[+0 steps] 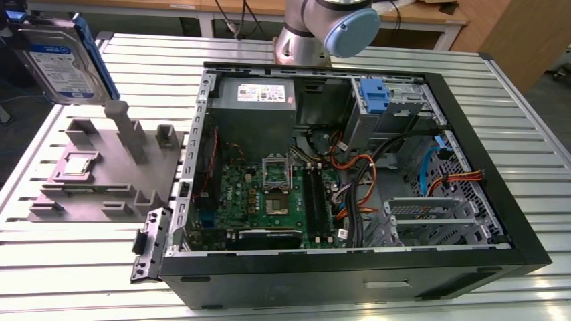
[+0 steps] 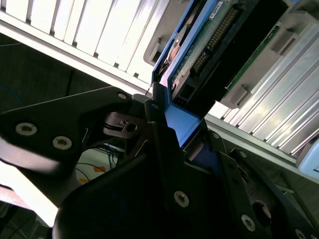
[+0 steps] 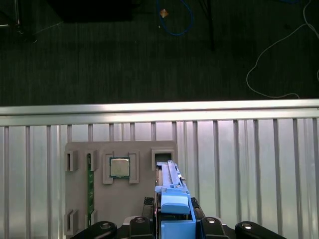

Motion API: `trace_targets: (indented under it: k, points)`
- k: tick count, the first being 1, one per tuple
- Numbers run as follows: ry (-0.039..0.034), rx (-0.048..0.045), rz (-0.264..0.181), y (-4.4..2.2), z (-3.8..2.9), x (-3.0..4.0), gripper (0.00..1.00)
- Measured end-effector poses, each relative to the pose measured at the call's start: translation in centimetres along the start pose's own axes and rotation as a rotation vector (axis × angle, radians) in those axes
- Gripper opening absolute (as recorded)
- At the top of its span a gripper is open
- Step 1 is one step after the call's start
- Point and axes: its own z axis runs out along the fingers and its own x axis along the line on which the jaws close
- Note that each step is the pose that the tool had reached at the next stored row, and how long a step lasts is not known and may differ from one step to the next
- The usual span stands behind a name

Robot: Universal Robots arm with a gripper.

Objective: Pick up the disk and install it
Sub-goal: 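Pick up the disk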

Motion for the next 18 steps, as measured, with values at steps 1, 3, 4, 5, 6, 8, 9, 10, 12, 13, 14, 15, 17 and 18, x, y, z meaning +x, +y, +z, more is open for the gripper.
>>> trace_targets:
  k: [1,3,4,5,6,8,9,10,12,13,14,15,17,18]
  points:
    - [0.0,0.0,0.0,0.0,-0.02,0.0,0.37]
    - [-0.0001,0.0,0.0,0.0,-0.05,0.0,0.37]
    - [0.0,0.0001,0.0,0.0,-0.07,0.0,0.37]
    - [0.0,0.0,0.0,0.0,-0.1,0.0,0.37]
    - [0.0,0.0,0.0,0.0,-0.12,0.0,0.37]
    - [0.0,0.0,0.0,0.0,-0.16,0.0,0.37]
    - [0.0,0.0,0.0,0.0,-0.19,-0.01,0.37]
    - [0.0,0.0,0.0,0.0,-0.21,-0.01,0.37]
    - [0.0,0.0001,0.0,0.0,-0.25,-0.01,0.37]
    - [0.0,0.0,0.0,0.0,-0.28,-0.01,0.37]
    - [0.0,0.0,0.0,0.01,-0.3,-0.01,0.37]
    - [0.0,0.0,0.0,0.01,-0.32,-0.01,0.37]
    - [0.0,0.0,0.0,0.01,-0.37,-0.01,0.37]
    - [0.0,0.0,0.0,0.01,-0.4,-0.01,0.37]
